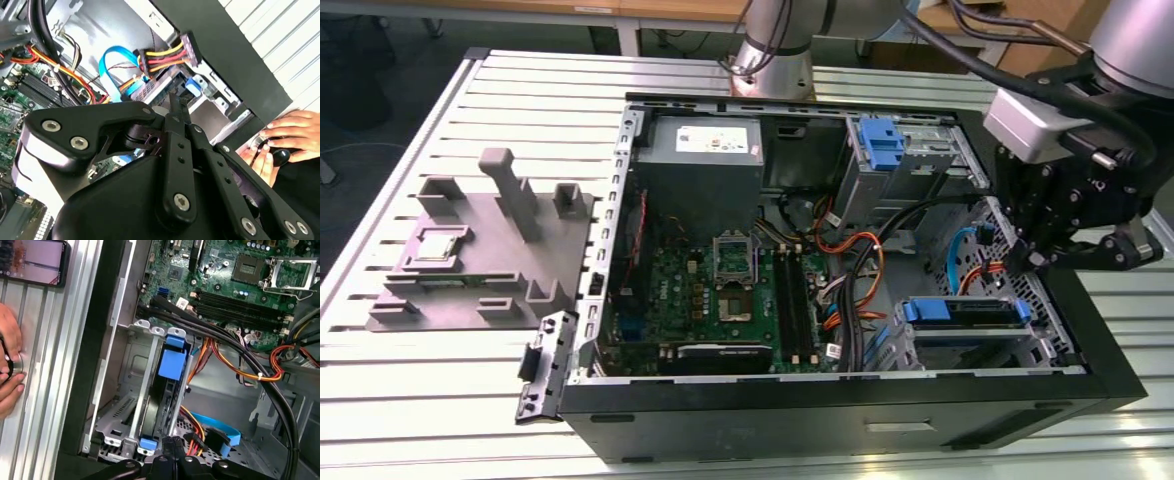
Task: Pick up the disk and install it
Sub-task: 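Insert the first disk wire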
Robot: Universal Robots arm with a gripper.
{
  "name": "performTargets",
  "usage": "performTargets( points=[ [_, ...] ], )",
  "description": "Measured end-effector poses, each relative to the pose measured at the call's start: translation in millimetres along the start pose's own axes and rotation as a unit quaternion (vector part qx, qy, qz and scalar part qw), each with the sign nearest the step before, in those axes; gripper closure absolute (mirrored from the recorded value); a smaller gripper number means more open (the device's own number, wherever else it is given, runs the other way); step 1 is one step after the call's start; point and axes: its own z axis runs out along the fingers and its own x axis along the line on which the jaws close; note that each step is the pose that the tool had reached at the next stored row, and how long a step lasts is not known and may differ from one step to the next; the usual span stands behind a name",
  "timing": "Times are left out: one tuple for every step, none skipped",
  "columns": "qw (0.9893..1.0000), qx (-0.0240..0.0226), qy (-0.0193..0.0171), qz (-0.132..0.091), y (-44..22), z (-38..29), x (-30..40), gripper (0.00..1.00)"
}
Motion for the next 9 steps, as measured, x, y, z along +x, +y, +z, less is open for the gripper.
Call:
performTargets(
  points=[
    [1.0,-0.0004,0.0016,0.0,-1.7,0.2,-1.3,0.9],
    [1.0,-0.0008,0.0035,0.0,-3.5,0.5,-2.6,0.9],
    [1.0,-0.0013,0.0056,-0.001,-5.1,0.7,-3.6,0.9],
    [1.0,-0.0019,0.008,-0.001,-6.8,1.0,-4.6,0.9],
    [0.9999,-0.0025,0.0105,-0.001,-8.4,1.4,-5.6,0.89],
    [0.9999,-0.0031,0.0131,-0.001,-9.8,1.6,-6.3,0.89],
    [0.9999,-0.0037,0.0158,-0.002,-10.9,1.9,-6.9,0.89],
    [0.9998,-0.0041,0.0183,-0.002,-11.7,2.4,-7.3,0.82],
    [0.9998,-0.0044,0.0203,-0.003,-12.2,2.7,-7.4,0.82]
  ],
)
